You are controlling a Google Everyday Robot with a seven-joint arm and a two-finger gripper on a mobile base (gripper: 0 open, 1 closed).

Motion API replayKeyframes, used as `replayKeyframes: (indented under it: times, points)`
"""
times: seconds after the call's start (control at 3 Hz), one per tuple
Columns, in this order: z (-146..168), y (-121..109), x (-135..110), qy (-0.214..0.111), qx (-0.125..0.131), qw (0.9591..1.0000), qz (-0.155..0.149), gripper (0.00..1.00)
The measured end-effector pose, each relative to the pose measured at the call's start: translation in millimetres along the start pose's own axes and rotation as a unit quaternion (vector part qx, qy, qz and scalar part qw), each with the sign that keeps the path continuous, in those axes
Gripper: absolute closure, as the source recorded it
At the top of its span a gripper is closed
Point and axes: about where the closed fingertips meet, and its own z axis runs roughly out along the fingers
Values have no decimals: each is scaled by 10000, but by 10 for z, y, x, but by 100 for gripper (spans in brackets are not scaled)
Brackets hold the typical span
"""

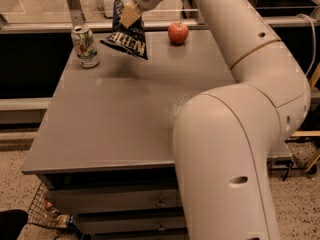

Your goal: Move blue chip bag near 7up can

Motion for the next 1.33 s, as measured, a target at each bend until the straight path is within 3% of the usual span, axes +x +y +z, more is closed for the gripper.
replayKeyframes:
  times: [0.33,0.67,1.33]
  points:
    - [120,32,-73,-119,58,9993,340,100]
    - [166,44,-64,-101,31,9994,338,82]
    - [248,69,-57,-74,-20,9994,336,35]
